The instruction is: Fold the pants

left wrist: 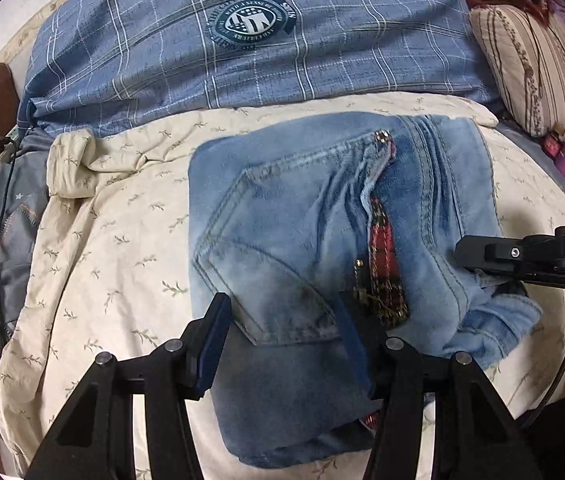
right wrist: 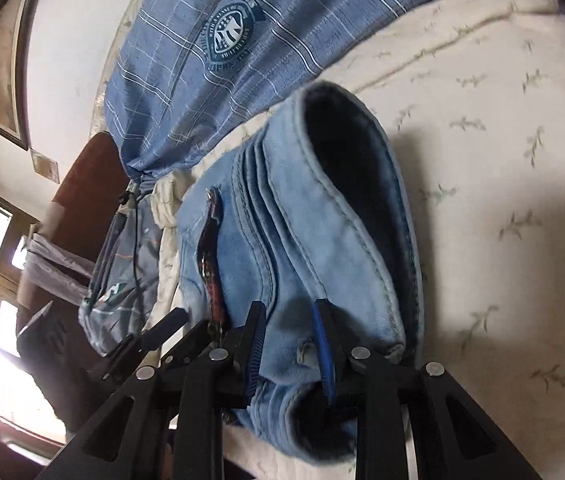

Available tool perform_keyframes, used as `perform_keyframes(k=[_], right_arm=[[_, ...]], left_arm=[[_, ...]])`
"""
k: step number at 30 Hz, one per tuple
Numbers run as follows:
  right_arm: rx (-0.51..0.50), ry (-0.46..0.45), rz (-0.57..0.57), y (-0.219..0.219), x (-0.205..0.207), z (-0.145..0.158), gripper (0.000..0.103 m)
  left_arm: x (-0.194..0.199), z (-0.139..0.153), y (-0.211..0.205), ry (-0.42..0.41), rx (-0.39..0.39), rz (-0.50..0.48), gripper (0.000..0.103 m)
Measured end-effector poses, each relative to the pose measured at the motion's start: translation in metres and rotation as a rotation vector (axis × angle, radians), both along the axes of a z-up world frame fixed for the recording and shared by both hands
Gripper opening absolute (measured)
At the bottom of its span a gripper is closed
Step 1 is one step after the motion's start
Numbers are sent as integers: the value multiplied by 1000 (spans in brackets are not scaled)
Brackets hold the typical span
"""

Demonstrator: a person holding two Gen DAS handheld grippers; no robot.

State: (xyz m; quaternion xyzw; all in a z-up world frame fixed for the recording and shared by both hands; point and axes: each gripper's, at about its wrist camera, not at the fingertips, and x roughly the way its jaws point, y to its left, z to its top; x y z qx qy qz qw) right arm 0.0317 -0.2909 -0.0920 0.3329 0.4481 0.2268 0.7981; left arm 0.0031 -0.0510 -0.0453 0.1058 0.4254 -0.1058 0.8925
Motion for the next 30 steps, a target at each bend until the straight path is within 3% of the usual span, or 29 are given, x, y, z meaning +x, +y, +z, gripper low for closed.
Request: perform_keyframes(k=[3, 6, 11, 16, 20, 22, 25, 30], right_arm=[[2, 13, 14, -2, -7, -4, 28], [-64, 6, 45, 5, -12, -2, 26], [-120, -11, 71, 9, -22, 1, 26], [-112, -31, 79, 6, -24, 11, 27], [-114, -145, 70, 0, -29, 36, 29], [-82, -203, 62, -2, -31, 46, 29], [-55, -240, 23, -2, -28, 52, 29], [-55, -263, -48, 6, -13, 57, 29]], left_arm=[[-6, -3, 1, 9, -20, -11, 56], [-10, -10, 2, 33, -34, -29, 58], [-20, -13, -2, -24, -2, -32, 58], [-21, -1, 5, -24, -49, -34, 61], [-23, 25, 17, -64, -120, -72, 68], [-20, 39, 22, -104, -135, -74, 77], [-2, 48, 28, -143, -120, -29, 80], [37, 34, 24, -95, -109, 45, 80]])
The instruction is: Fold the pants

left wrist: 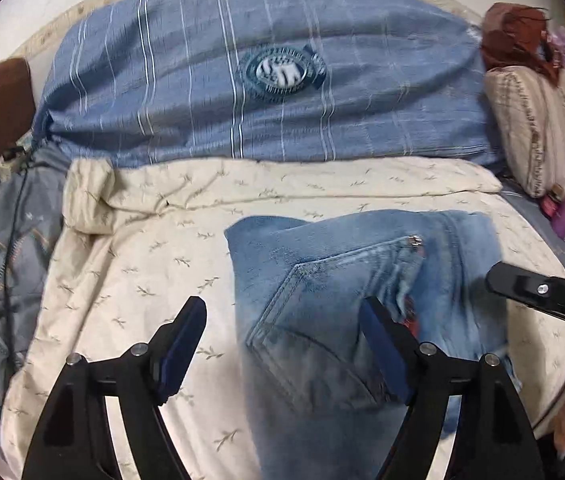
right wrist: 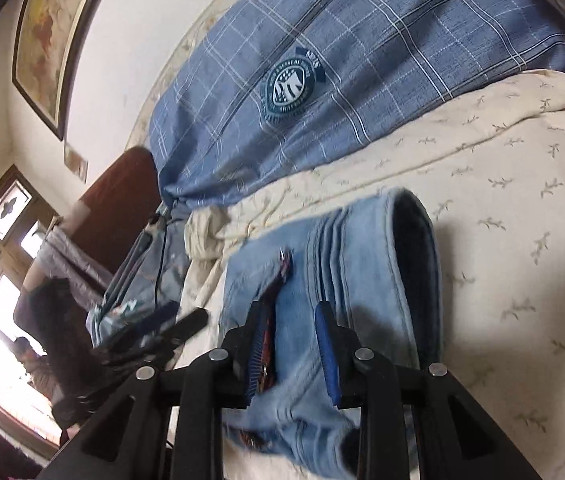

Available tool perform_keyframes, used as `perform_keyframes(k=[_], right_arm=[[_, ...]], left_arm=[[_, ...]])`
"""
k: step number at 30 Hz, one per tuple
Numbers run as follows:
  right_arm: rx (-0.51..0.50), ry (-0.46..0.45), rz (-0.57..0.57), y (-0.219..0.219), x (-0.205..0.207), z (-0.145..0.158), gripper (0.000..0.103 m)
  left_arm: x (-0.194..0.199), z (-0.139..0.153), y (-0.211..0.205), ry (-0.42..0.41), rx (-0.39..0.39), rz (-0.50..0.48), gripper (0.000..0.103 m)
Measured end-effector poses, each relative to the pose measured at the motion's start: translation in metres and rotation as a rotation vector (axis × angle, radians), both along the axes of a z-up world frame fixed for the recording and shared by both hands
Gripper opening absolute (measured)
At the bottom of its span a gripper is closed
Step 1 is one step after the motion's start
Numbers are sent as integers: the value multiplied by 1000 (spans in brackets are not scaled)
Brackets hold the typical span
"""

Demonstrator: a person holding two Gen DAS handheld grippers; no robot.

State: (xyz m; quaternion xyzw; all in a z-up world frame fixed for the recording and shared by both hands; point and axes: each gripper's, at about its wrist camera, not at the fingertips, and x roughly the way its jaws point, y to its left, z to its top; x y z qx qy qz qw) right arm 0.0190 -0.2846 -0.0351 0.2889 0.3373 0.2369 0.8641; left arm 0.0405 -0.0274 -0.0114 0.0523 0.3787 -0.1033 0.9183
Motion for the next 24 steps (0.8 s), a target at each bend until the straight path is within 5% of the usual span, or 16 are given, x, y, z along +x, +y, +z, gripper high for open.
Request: perform_keyframes(k=[11, 24], right_arm=[[-51, 9, -90, 6, 35, -6, 29], [22, 195, -161, 3, 67, -42, 30]], left_arm=[[32, -26, -21, 38, -19, 32, 80], [62, -41, -16, 162, -71, 25, 96]])
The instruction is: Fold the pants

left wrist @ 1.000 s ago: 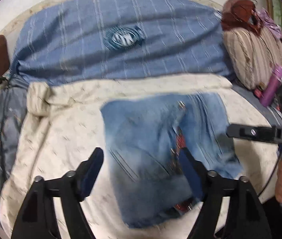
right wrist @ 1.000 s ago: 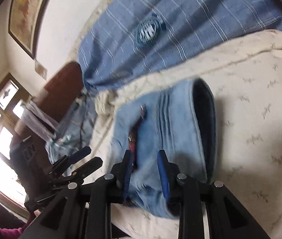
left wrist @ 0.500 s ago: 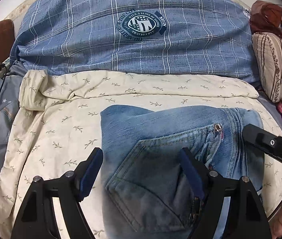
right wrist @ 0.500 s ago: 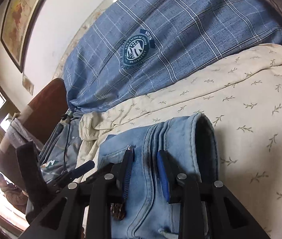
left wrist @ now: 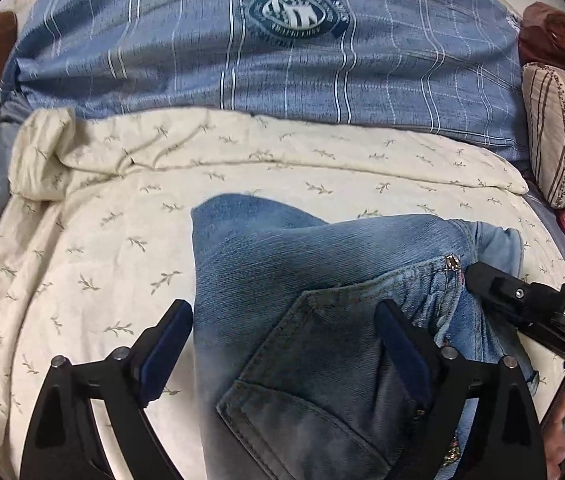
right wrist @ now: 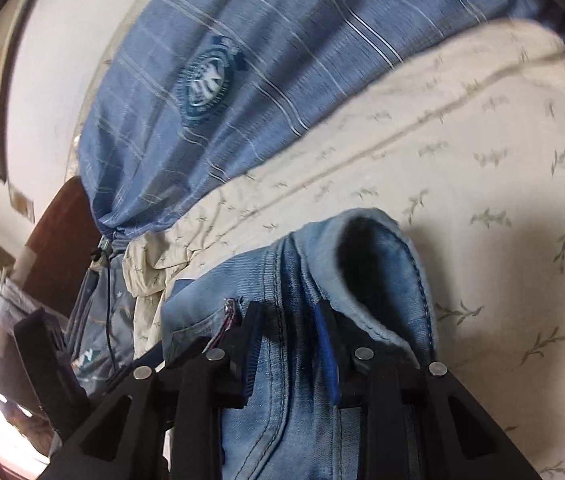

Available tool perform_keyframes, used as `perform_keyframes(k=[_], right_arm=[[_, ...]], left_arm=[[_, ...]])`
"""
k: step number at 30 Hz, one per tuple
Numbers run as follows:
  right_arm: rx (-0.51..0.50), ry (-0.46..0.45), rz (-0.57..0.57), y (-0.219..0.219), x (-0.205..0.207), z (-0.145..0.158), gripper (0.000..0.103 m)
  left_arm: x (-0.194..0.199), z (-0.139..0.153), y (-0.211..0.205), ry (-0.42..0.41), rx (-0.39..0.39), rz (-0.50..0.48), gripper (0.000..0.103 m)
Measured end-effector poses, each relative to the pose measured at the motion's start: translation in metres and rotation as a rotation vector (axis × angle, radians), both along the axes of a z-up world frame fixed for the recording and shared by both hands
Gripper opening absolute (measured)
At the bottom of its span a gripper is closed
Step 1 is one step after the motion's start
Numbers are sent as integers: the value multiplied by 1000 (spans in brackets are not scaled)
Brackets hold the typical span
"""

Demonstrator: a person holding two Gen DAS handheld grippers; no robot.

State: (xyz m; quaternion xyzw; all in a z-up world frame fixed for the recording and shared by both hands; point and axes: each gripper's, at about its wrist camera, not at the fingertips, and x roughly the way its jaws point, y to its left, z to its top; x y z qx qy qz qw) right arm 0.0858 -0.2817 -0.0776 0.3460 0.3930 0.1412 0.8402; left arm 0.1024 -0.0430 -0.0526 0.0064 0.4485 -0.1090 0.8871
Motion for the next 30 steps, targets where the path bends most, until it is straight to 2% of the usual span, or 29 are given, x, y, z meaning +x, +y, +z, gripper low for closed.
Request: perform_keyframes(k=[2, 4, 8, 14, 20, 30], right_arm=[[42, 27, -8, -4, 4, -8, 30], [31, 26, -7, -3, 3, -9, 30], [-35, 6, 5, 4, 1, -5, 30], [-29, -11, 27, 3, -11, 4, 32], [-101, -72, 83, 18, -30, 19, 36], [-128, -45, 118, 20, -40, 13, 37]], left_arm=[[4, -5, 2, 20, -13, 3, 100], [5, -8, 1, 13, 11, 6, 103], [0, -5, -4, -19, 60, 9, 103], [-15, 10, -1, -82, 118, 26, 103], [-31, 20, 10, -103, 119, 49, 103], [-40, 17, 15, -94, 150, 36, 103]])
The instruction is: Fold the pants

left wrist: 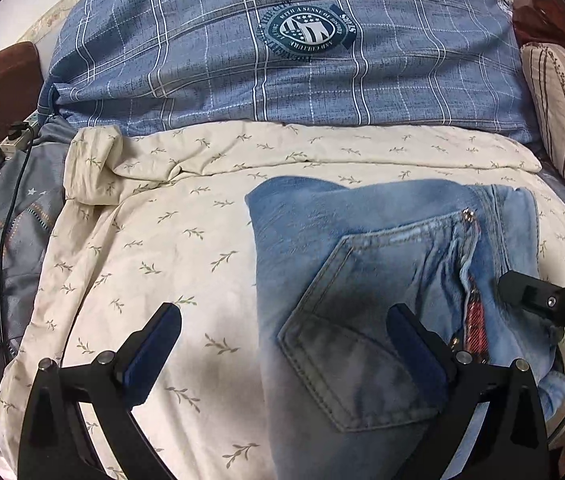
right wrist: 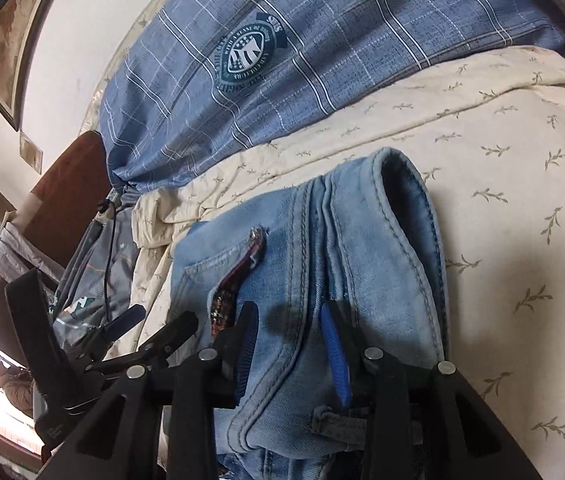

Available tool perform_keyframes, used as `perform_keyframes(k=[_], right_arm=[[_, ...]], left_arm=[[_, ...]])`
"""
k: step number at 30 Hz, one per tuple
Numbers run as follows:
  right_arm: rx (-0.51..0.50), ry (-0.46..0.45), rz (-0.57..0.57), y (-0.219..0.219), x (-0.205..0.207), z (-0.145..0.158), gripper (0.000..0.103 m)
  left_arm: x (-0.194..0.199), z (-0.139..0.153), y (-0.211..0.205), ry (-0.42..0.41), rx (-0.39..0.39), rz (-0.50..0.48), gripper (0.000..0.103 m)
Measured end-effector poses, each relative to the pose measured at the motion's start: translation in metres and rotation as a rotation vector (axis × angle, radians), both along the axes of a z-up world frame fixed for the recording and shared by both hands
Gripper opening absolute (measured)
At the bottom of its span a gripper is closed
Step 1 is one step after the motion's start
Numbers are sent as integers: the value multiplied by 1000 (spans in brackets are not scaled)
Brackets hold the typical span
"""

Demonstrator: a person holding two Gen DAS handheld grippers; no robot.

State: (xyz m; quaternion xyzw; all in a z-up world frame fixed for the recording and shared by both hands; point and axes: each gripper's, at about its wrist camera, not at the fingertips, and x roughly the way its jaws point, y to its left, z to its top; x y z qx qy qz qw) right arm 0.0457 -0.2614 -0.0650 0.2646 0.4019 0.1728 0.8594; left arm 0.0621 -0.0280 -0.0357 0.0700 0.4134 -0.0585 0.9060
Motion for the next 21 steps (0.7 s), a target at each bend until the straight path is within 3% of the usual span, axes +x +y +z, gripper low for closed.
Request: perform_keyframes(k=[21], right_arm=[[-42, 47, 66, -1, -8, -3, 37]], left_arm=[[-6, -15, 5, 55, 0, -26, 103]])
